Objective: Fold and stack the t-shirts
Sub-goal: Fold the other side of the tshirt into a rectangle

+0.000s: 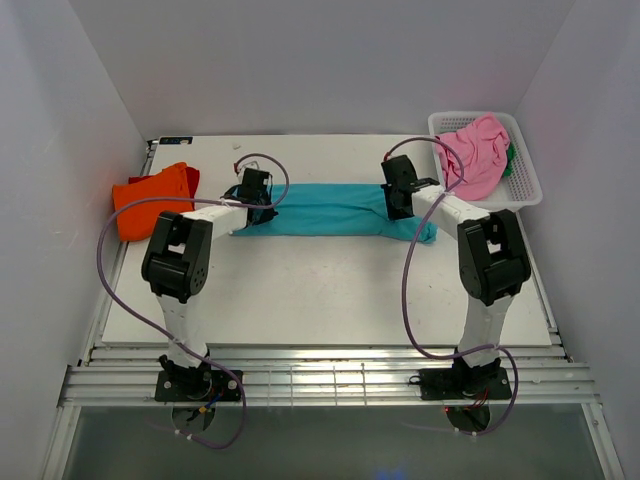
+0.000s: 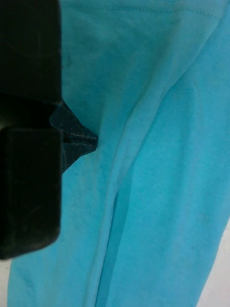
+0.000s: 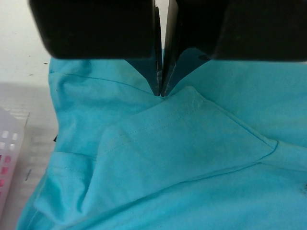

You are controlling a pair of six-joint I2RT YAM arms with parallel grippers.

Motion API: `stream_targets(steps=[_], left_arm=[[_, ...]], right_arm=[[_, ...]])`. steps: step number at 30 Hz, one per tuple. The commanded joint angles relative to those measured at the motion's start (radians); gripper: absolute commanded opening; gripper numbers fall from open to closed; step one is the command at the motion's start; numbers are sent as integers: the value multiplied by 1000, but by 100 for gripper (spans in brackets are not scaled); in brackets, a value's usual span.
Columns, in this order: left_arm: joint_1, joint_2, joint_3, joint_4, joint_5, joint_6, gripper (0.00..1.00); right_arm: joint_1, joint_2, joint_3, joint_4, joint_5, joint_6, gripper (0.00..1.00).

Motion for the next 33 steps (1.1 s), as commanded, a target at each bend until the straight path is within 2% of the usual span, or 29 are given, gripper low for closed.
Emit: stream_targets(steps=[1, 15, 33], left_arm=[[-4, -2, 47, 6, 5, 10, 0], [-4, 33, 54, -19, -53, 39, 0], [-2, 9, -2, -29, -102, 58, 0]], right_arm=[[1, 22, -5, 5, -33, 20, 8], [2, 60, 10, 42, -71, 36, 8], [4, 120, 171, 33, -80, 20, 8]])
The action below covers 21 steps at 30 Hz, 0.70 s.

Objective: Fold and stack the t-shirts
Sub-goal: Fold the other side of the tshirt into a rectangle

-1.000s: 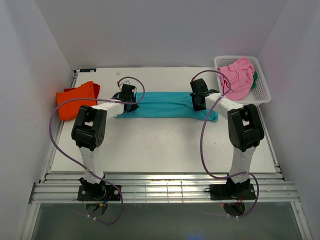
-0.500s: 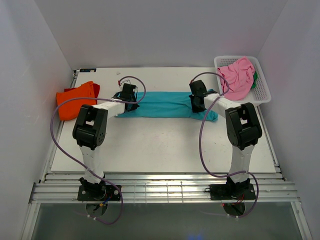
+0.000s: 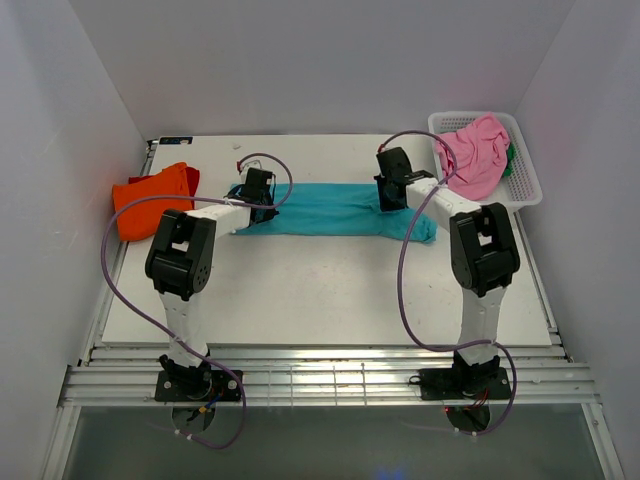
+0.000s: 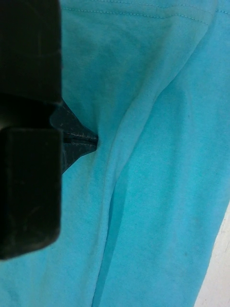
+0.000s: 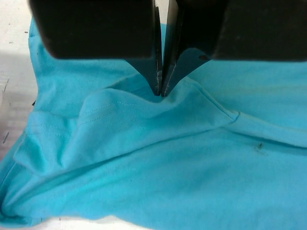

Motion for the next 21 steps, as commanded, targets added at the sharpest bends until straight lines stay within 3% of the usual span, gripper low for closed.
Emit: stream_targets(steps=[1, 21], left_arm=[[5, -32, -26, -42, -45, 22, 0], [12, -35, -48, -44, -50, 26, 0]], right_arm=[[2, 32, 74, 32, -11, -4, 8], [1, 171, 241, 172, 77, -25, 8]])
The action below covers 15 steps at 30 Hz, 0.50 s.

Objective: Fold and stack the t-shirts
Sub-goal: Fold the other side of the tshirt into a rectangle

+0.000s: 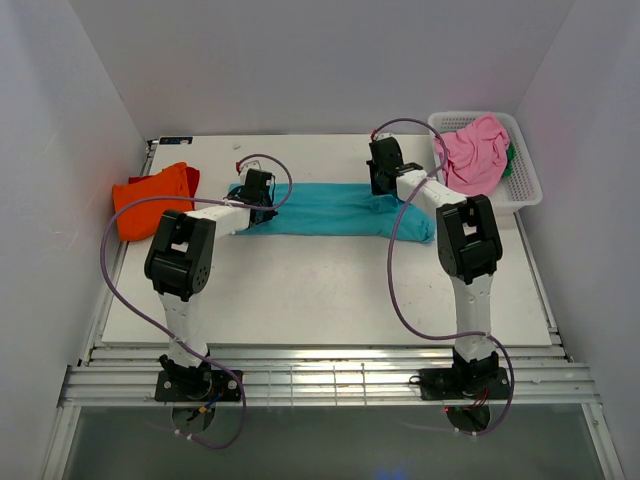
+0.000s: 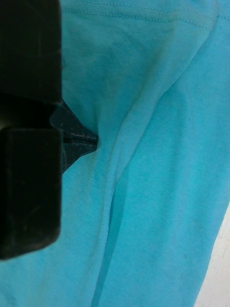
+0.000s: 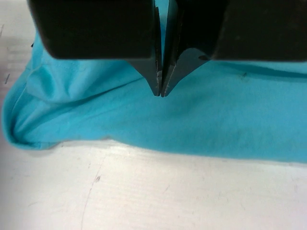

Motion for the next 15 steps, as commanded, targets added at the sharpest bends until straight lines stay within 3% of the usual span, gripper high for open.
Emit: stream_targets(steps=[1, 7, 11, 15], left_arm=[[11, -30, -29, -63, -29, 18, 0], [11, -42, -40, -66, -34, 19, 0], [11, -51, -41, -63, -15, 7, 0], [11, -57, -46, -63, 8, -2, 0]], right_arm=[[0, 15, 81, 86, 53, -16, 8], [-2, -27, 93, 77, 98, -41, 9], [-2, -89, 53, -6, 21, -52, 30], [0, -144, -34, -23, -36, -59, 36]])
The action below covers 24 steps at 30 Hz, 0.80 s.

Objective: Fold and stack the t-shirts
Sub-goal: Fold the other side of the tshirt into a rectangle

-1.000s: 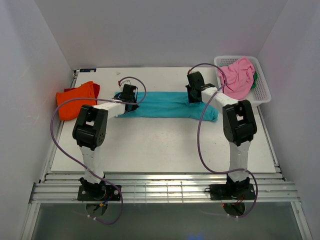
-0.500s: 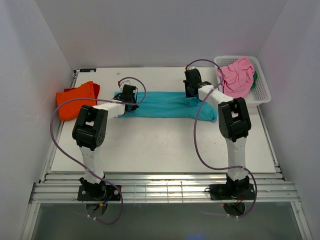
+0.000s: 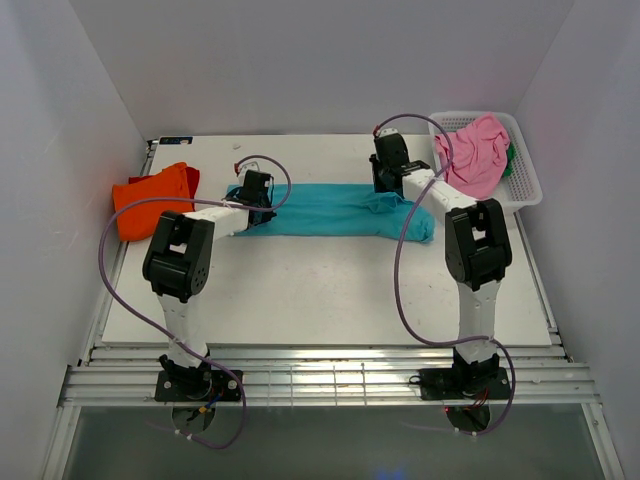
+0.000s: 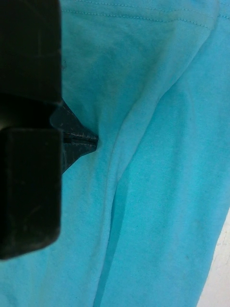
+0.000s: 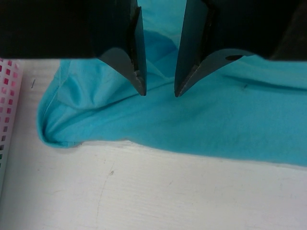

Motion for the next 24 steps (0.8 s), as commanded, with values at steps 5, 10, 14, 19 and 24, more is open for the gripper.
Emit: stream_targets(steps=[5, 10, 14, 19, 24], left_arm=[[8, -49, -43, -58, 12, -3, 4], [6, -55, -52, -60, 12, -6, 4], [8, -58, -52, -58, 15, -6, 3], [8, -63, -50, -60, 10, -3, 2], [8, -64, -52, -60, 7, -2, 2]], right_arm=[[0, -166, -137, -12, -132, -6, 37], [3, -183, -181, -21, -181, 3, 36], [8, -172, -186, -33, -206, 3, 34], [11, -156, -185, -48, -198, 2, 33], [11, -125, -165, -59, -181, -4, 32]])
